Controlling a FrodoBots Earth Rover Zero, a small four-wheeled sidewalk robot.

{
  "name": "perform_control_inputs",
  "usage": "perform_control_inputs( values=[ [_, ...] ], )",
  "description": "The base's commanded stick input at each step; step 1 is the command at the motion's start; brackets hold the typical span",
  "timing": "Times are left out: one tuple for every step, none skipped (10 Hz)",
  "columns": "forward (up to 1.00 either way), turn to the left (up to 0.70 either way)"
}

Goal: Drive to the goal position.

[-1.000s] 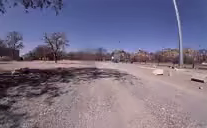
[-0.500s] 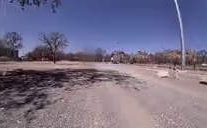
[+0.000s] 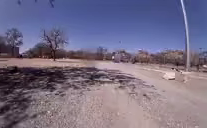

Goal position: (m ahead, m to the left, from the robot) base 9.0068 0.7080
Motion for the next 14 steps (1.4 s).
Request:
perform_control_inputs(
  values=[
    [1.0, 0.0],
    [1.0, 0.0],
    [1.0, 0.0],
    [1.0, 0.0],
    [1.0, 0.0],
    [1.0, 0.0],
    [1.0, 0.0],
    [1.0, 0.0],
    [1.0, 0.0],
    [1.0, 0.0],
    [1.0, 0.0],
    [1.0, 0.0],
    [1.0, 0.0],
    [1.0, 0.0]
  ],
)
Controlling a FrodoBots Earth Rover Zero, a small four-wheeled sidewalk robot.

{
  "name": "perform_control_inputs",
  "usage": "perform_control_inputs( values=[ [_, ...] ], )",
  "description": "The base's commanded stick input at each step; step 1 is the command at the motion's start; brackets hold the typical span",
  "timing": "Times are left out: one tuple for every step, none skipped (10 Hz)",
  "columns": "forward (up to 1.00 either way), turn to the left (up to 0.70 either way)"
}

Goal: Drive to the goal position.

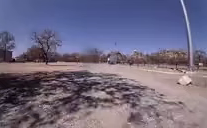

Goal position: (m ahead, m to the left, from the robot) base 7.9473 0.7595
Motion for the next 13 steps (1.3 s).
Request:
perform_control_inputs(
  values=[
    [1.0, 0.0],
    [1.0, 0.0],
    [1.0, 0.0],
    [1.0, 0.0],
    [1.0, 0.0],
    [1.0, 0.0],
    [1.0, 0.0],
    [1.0, 0.0],
    [1.0, 0.0],
    [1.0, 0.0],
    [1.0, 0.0],
    [1.0, 0.0],
    [1.0, 0.0]
  ],
)
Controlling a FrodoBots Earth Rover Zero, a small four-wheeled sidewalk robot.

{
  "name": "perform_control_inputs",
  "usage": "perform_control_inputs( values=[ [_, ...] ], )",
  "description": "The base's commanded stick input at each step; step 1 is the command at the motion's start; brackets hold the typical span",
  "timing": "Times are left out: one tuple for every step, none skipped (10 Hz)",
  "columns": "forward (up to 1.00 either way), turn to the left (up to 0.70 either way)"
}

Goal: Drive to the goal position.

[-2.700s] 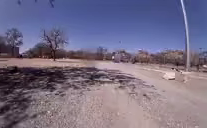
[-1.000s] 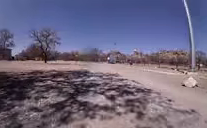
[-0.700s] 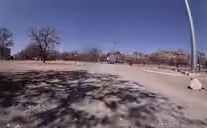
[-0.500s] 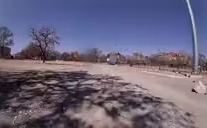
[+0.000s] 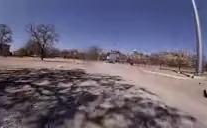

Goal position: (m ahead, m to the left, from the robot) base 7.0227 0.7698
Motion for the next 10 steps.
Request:
perform_control_inputs(
  values=[
    [1.0, 0.0],
    [1.0, 0.0],
    [1.0, 0.0],
    [1.0, 0.0],
    [1.0, 0.0],
    [1.0, 0.0],
    [1.0, 0.0],
    [1.0, 0.0],
    [1.0, 0.0],
    [1.0, 0.0]
  ],
)
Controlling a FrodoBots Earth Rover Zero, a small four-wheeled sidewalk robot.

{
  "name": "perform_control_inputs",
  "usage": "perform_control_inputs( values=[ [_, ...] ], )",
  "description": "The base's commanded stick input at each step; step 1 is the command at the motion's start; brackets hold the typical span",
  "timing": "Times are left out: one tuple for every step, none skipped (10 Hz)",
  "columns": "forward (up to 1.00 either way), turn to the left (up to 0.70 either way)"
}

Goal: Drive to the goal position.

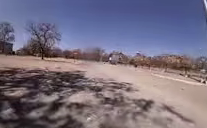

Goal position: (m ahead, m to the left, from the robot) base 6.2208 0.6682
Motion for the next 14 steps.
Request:
perform_control_inputs(
  values=[
    [1.0, 0.0],
    [1.0, 0.0],
    [1.0, 0.0],
    [1.0, 0.0],
    [1.0, 0.0],
    [1.0, 0.0],
    [1.0, 0.0],
    [1.0, 0.0],
    [1.0, 0.0],
    [1.0, 0.0],
    [1.0, 0.0],
    [1.0, 0.0],
    [1.0, 0.0],
    [1.0, 0.0]
  ],
)
